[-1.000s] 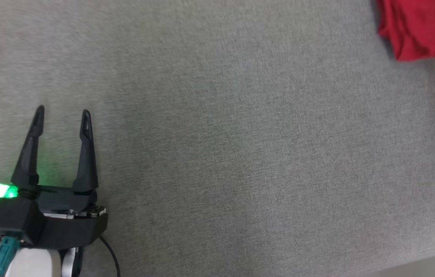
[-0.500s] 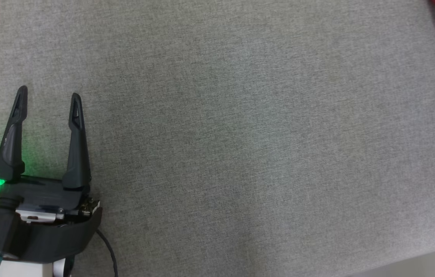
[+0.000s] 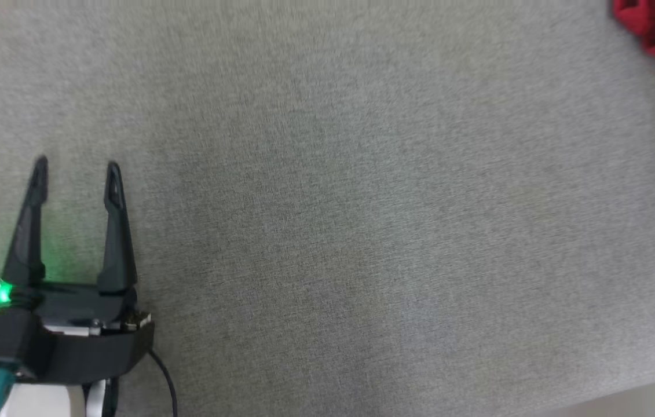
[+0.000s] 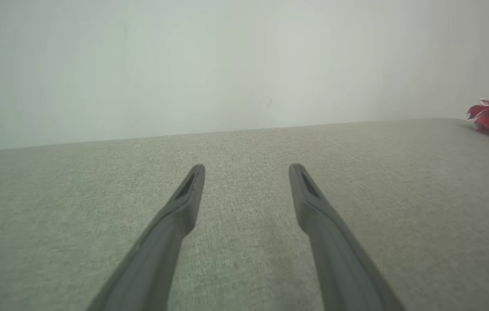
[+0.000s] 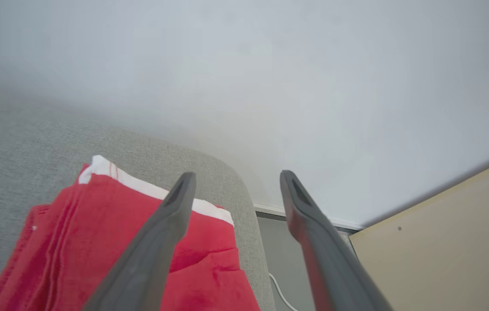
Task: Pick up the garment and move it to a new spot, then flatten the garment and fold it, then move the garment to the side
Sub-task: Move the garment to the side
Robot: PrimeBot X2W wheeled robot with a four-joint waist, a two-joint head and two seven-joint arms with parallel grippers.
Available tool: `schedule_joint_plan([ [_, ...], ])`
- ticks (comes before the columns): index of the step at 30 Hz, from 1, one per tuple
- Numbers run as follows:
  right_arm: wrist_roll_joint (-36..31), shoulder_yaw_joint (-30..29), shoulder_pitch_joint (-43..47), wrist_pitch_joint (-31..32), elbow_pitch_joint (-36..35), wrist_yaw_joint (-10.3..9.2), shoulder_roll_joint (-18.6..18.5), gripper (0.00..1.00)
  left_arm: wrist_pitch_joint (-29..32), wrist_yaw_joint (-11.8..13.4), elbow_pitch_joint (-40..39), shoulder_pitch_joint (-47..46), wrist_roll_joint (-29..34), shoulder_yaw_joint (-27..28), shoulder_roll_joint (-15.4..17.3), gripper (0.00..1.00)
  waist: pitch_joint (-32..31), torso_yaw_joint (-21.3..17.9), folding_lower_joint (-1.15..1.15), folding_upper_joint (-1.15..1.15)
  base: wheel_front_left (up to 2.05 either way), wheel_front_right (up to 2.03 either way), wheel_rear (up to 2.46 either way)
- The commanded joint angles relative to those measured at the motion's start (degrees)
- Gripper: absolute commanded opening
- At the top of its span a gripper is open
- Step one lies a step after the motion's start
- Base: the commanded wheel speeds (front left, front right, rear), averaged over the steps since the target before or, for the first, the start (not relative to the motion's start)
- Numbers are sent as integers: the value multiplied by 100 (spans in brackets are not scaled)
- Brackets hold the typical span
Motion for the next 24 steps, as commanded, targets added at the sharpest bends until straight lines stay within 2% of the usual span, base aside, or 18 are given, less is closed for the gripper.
schedule_joint_plan([
  [1,21,-29,167,-99,-12,-16,95,100,20,26,87,179,-34,37,-34,100,-436,69,-1,-1,0,0,0],
  [13,186,-589,1600,-627,-376,-16,1197,100,5,64,533,1067,-143,382,-229,100,-1929,262,-1,-1,0,0,0],
  [24,152,-1401,3364,-642,-1514,-16,2097,100,5,74,739,1589,-182,481,-324,100,-2673,472,-1,-1,0,0,0],
])
